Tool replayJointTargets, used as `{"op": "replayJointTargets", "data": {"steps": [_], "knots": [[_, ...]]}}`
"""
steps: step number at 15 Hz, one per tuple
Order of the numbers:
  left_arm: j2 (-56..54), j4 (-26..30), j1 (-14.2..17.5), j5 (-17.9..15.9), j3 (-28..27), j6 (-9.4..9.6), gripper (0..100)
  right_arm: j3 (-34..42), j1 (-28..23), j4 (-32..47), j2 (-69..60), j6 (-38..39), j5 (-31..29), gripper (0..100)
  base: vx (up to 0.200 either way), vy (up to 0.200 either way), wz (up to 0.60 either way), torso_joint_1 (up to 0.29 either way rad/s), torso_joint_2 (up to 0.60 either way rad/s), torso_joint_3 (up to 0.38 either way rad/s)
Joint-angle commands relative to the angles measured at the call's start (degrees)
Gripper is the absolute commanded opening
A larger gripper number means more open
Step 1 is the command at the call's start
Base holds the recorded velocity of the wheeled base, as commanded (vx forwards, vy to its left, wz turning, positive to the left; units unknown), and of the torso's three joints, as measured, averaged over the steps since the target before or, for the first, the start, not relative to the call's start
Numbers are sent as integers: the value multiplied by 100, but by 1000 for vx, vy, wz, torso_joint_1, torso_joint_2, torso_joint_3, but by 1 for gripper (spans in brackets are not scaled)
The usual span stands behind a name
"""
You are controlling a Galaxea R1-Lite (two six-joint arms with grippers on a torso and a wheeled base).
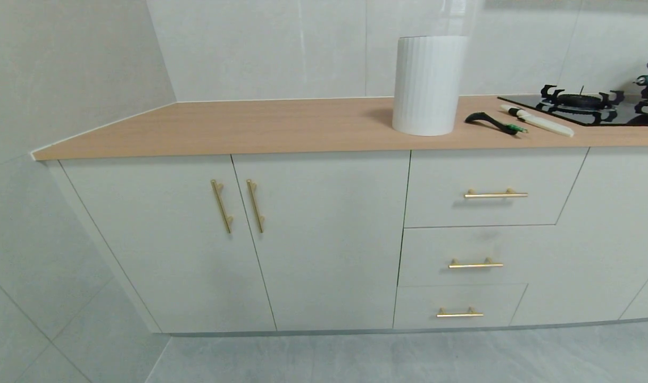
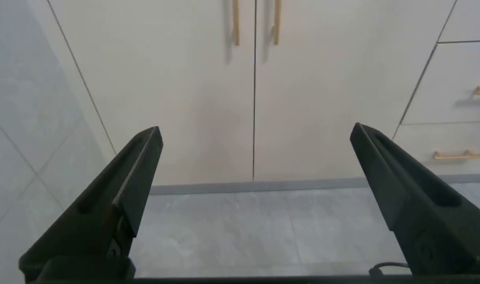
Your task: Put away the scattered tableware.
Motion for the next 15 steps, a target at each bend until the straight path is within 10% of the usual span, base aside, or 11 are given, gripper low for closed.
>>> {"op": "replayJointTargets", "data": {"steps": [1,15], "knots": [[7,0,-1,-4,0,2,100,0,4,0,7,3,1,100,0,0,0,0,0,0],[7,0,-1,-4,0,2,100,0,4,0,7,3,1,100,0,-71,0,1,2,1]]}}
